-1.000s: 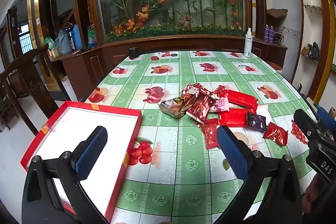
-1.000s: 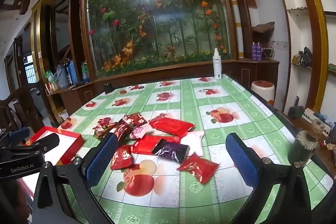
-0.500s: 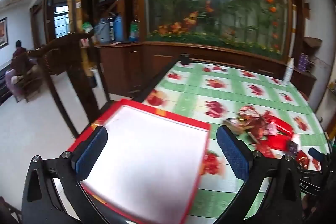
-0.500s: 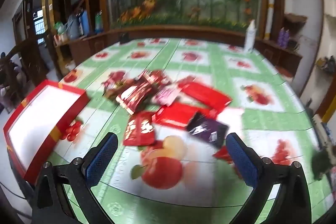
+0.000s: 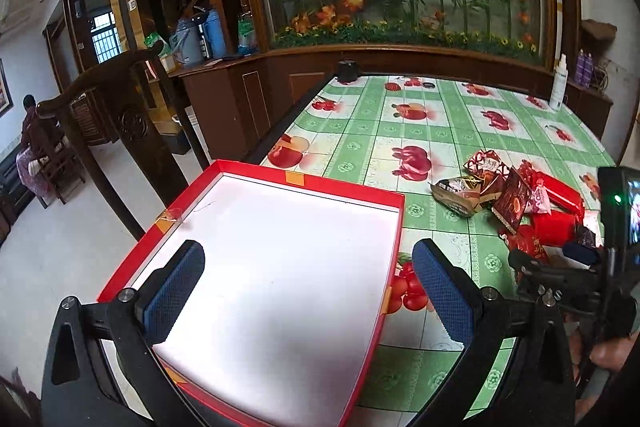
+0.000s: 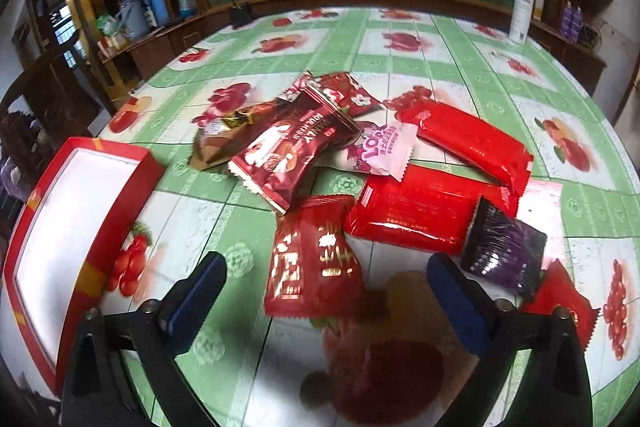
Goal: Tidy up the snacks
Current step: 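Reach the left tool toward the brown chocolate while the right tool reaches the red candy, then close the left tool on the brown chocolate while the right tool grips the red candy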
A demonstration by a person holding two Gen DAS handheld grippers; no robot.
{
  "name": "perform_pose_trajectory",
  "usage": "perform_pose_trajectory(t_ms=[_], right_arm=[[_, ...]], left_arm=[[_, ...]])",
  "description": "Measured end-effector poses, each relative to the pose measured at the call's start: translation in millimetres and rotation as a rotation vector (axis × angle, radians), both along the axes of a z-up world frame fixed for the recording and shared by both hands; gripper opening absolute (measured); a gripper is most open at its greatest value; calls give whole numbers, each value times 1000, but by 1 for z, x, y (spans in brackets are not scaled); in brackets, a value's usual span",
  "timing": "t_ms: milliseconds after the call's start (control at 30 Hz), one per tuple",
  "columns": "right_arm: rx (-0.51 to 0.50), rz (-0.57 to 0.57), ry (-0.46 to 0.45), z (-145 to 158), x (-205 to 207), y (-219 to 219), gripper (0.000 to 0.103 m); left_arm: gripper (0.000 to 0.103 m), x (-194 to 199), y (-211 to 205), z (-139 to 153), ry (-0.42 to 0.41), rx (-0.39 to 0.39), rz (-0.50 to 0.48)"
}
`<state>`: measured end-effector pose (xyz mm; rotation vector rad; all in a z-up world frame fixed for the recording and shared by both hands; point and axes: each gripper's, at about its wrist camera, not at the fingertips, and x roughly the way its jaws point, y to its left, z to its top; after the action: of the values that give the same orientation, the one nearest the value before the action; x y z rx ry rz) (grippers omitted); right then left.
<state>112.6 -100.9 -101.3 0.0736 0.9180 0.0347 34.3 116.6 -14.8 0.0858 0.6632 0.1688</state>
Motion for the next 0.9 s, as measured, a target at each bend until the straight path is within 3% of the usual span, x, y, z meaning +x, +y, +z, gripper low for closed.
perform_pose_trajectory(t_ms=[67, 133, 167, 300, 500, 667, 900], right_arm=[[22, -11, 52, -8, 8, -3, 78], [-34, -5, 37, -7, 10, 0, 55], [-45, 9, 31, -6, 9, 1, 54], [-1, 53, 25, -5, -1, -18, 50], [49, 131, 41, -2, -29, -60, 49], [42, 152, 57, -2, -59, -90, 49], [2, 183, 5, -5, -80, -91, 55]], left_arm=[[103, 1, -3, 0, 9, 11, -3], [103, 4, -7, 1, 15, 19, -2], [103, 6, -9, 2, 20, 20, -6], [103, 16, -25, 6, 41, 14, -42], [103, 45, -89, 8, 48, 62, -157], [103, 75, -149, -27, 188, 57, -288], [103, 102, -183, -74, 331, 69, -215]])
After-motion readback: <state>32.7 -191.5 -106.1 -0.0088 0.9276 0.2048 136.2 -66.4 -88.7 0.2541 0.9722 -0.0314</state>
